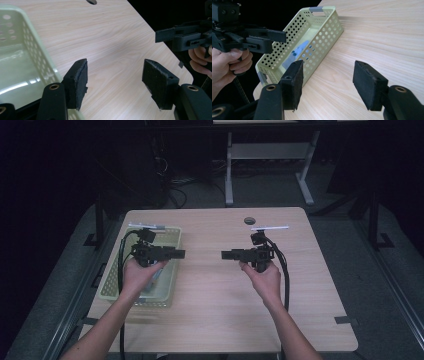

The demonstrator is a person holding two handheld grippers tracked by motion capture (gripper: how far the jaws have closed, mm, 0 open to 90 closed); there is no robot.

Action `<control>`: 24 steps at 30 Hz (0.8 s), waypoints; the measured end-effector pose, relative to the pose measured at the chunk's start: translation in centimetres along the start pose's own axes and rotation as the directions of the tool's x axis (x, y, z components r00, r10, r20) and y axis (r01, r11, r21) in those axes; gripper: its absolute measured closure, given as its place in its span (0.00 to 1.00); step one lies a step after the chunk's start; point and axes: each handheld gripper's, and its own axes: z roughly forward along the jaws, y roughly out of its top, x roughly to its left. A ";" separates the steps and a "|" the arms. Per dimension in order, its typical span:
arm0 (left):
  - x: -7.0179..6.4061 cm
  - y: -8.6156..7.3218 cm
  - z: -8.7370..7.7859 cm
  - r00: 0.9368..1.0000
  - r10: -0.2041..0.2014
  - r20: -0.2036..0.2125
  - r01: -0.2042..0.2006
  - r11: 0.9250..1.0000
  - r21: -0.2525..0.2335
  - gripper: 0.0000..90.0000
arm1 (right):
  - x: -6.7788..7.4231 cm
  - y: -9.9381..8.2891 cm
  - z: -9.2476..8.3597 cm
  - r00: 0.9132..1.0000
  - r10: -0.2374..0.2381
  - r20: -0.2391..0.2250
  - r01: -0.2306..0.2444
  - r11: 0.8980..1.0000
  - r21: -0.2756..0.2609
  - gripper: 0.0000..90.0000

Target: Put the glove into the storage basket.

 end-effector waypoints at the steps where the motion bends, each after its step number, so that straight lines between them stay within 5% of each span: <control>1: -0.1 0.0 0.2 1.000 0.003 0.003 -0.003 1.000 0.004 0.41 | -0.1 0.0 -0.2 1.000 0.000 0.000 0.000 1.000 0.000 0.45; 24: -2.5 0.1 2.3 0.997 0.041 0.068 -0.042 0.999 0.008 0.36 | -2.7 -1.3 -3.6 0.999 0.030 0.035 -0.029 0.999 -0.029 0.41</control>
